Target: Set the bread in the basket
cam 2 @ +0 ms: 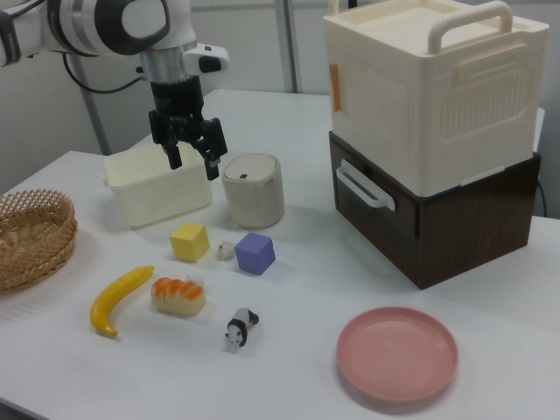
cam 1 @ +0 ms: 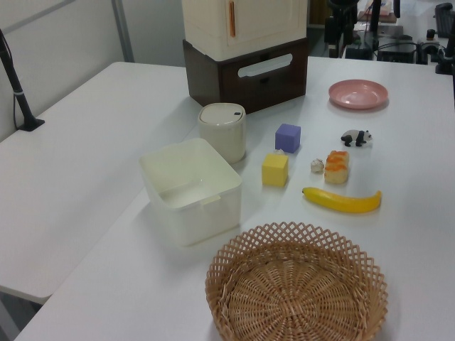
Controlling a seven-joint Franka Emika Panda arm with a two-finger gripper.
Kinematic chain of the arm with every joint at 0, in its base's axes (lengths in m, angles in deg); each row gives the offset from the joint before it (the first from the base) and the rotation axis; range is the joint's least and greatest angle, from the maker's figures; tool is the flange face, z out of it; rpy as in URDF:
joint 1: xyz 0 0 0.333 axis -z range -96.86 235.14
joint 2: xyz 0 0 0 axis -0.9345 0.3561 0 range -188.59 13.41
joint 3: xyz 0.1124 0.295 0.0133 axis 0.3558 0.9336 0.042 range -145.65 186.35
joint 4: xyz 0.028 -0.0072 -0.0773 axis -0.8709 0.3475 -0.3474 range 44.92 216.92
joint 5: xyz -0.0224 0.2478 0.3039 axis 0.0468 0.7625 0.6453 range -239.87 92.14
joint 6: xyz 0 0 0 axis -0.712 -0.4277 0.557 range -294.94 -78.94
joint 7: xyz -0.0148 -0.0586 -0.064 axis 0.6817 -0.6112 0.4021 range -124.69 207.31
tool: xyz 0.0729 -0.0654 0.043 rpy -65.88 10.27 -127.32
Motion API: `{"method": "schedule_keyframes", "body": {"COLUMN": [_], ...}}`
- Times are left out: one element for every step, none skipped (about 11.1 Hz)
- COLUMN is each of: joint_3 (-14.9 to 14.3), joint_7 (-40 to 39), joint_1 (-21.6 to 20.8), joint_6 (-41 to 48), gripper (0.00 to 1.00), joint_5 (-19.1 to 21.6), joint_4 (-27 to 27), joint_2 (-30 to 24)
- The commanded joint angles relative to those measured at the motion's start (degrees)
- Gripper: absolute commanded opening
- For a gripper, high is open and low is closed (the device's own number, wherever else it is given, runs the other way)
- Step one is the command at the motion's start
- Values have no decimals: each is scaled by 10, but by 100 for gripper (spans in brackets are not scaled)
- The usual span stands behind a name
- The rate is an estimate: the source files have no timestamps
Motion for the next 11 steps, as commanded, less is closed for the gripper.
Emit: {"method": "schedule_keyframes", "body": {"joint_3": [-1, -1, -1, -1, -1, -1, -1, -1, -1, -1, 0], "joint_7": [-12, -12, -12, -12, -12, -12, -11, -11, -11, -8, -6], "joint_1": [-9, -9, -9, -8, -9, -9, -9, -9, -9, -9, -10], "joint_6": [-10, -9, -8, -9, -8, -8, -6, -8, -10, -10, -10], "gripper": [100, 100, 100, 100, 100, 100, 100, 100, 100, 100, 100], "joint_5": [2, 2, 2, 2, 2, 3, 3, 3, 3, 3, 3], "joint_4": [7, 7, 7, 7, 7, 7, 8, 8, 8, 9, 9], "joint_2": [-4, -4, -4, -4, -4, -4, -4, -4, -4, -4, -4]}}
